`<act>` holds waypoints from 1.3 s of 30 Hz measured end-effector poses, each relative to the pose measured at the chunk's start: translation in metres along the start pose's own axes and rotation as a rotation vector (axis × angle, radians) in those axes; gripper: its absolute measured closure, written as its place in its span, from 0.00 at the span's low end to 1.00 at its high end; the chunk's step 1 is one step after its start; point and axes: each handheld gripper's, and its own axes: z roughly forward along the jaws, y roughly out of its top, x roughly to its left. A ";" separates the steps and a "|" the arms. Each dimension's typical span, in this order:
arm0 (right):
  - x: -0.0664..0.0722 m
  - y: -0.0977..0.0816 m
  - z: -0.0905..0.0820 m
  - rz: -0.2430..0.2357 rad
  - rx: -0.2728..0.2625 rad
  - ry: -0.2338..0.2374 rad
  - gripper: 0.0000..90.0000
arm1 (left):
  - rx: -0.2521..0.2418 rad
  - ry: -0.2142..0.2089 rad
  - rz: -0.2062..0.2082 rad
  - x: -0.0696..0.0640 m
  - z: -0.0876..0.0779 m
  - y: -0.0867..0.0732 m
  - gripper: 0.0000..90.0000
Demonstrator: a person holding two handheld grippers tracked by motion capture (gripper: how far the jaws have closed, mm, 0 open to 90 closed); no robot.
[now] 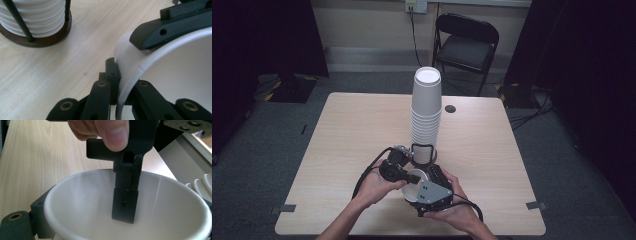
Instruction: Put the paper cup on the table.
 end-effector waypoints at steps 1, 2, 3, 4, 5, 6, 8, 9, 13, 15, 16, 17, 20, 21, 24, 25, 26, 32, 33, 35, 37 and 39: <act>0.000 0.000 0.000 0.007 -0.003 -0.003 0.11 | -0.008 0.000 -0.002 0.000 0.000 0.000 0.97; -0.002 0.000 -0.001 0.013 -0.010 -0.006 0.11 | -0.018 -0.005 -0.005 0.000 0.000 0.000 0.97; -0.003 -0.001 -0.002 0.019 -0.015 -0.010 0.11 | -0.028 -0.006 -0.008 0.000 -0.001 0.000 0.95; -0.003 -0.001 -0.002 0.024 -0.014 -0.013 0.11 | -0.033 -0.011 -0.006 0.001 -0.001 0.000 0.94; -0.004 -0.001 -0.003 0.029 -0.015 -0.016 0.11 | -0.034 -0.022 -0.001 0.001 -0.001 0.000 0.94; -0.005 -0.002 -0.003 0.033 -0.019 -0.019 0.11 | -0.042 -0.030 0.008 0.001 -0.001 -0.001 0.91; -0.006 -0.003 -0.004 0.043 -0.021 -0.025 0.11 | -0.050 -0.041 0.009 0.002 -0.001 -0.001 0.89; -0.007 -0.004 -0.004 0.047 -0.018 -0.025 0.11 | -0.060 -0.045 0.006 0.002 0.000 -0.001 0.87; -0.009 -0.007 -0.004 0.057 -0.002 -0.031 0.12 | -0.086 -0.045 0.015 0.002 0.000 -0.001 0.81; -0.010 -0.008 -0.004 0.070 -0.003 -0.033 0.12 | -0.109 -0.035 0.028 0.002 -0.001 -0.002 0.74; -0.010 -0.009 -0.004 0.072 -0.002 -0.034 0.12 | -0.119 -0.023 0.027 0.002 -0.001 -0.002 0.70; -0.011 -0.010 -0.004 0.078 0.000 -0.037 0.12 | -0.125 -0.013 0.025 0.002 -0.002 -0.002 0.66; -0.014 -0.012 -0.006 0.098 -0.001 -0.045 0.12 | -0.151 0.018 0.029 0.001 -0.003 -0.003 0.57; -0.015 -0.012 -0.006 0.107 -0.004 -0.050 0.12 | -0.160 0.021 0.032 0.002 -0.004 -0.003 0.55; -0.019 -0.015 -0.008 0.126 -0.003 -0.056 0.12 | -0.209 0.056 0.077 0.002 -0.006 -0.006 0.45; -0.020 -0.016 -0.008 0.133 -0.004 -0.056 0.12 | -0.229 0.069 0.082 0.002 -0.007 -0.006 0.42; -0.021 -0.018 -0.008 0.144 -0.006 -0.057 0.12 | -0.247 0.077 0.087 0.003 -0.009 -0.007 0.39; -0.028 -0.028 -0.009 0.191 0.025 -0.062 0.12 | -0.294 0.121 0.078 0.009 -0.016 -0.009 0.30; -0.029 -0.031 -0.009 0.204 0.027 -0.060 0.12 | -0.301 0.128 0.083 0.011 -0.017 -0.009 0.28; -0.034 -0.035 -0.010 0.233 0.034 -0.062 0.12 | -0.317 0.117 0.071 0.013 -0.017 -0.010 0.26; -0.038 -0.040 -0.011 0.261 0.034 -0.072 0.12 | -0.342 0.131 0.078 0.015 -0.018 -0.011 0.23; -0.042 -0.044 -0.014 0.291 0.033 -0.086 0.12 | -0.356 0.157 0.091 0.015 -0.021 -0.012 0.22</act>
